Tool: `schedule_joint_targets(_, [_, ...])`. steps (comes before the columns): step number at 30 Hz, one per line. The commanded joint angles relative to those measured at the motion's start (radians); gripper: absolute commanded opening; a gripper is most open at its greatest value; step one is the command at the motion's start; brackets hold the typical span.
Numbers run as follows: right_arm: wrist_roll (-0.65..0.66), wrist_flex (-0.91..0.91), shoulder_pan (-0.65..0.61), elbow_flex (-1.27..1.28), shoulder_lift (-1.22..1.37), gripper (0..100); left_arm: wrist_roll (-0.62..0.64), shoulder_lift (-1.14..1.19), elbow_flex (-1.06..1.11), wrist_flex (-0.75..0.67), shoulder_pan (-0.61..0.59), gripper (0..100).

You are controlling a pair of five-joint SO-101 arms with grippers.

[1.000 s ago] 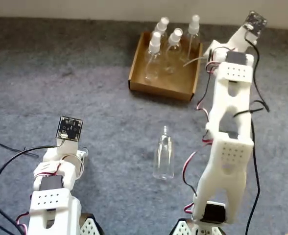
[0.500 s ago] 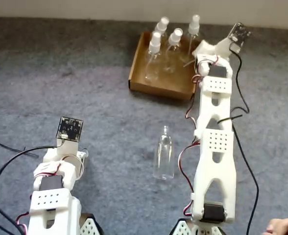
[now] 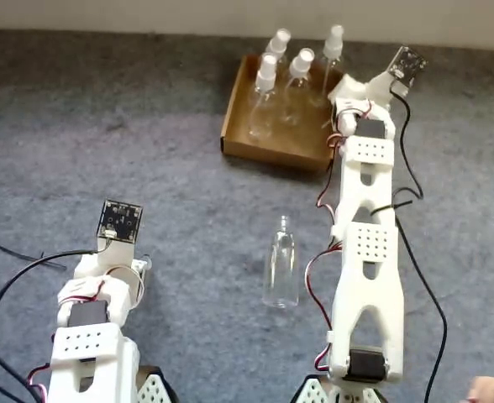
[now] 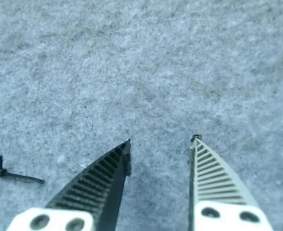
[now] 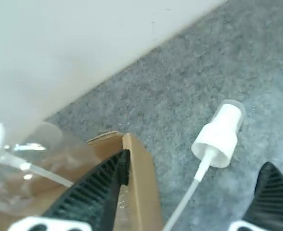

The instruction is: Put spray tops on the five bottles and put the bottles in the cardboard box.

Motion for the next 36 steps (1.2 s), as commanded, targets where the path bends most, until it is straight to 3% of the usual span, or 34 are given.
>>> schedule_joint_targets(1, [0.1, -0.015, 0.015, -0.039, -0.013, 36.1, -0.003, -0.013, -0.005, 0.0, -0.008, 19])
schedule_joint_targets(10, [0.089, -0.005, 0.033, -0.038, -0.005, 36.1, -0.002, -0.012, -0.007, -0.002, -0.008, 19])
schedule_joint_targets(17, [0.087, 0.176, 0.105, -0.039, -0.013, 36.1, -0.002, -0.012, -0.007, -0.002, -0.013, 19])
schedule_joint_targets(31, [0.009, 0.189, 0.111, -0.117, -0.005, 35.6, -0.002, -0.012, -0.005, 0.0, -0.013, 19])
schedule_joint_targets(36, [0.009, 0.193, 0.145, -0.113, -0.002, 20.6, -0.002, -0.012, -0.005, 0.0, -0.013, 19])
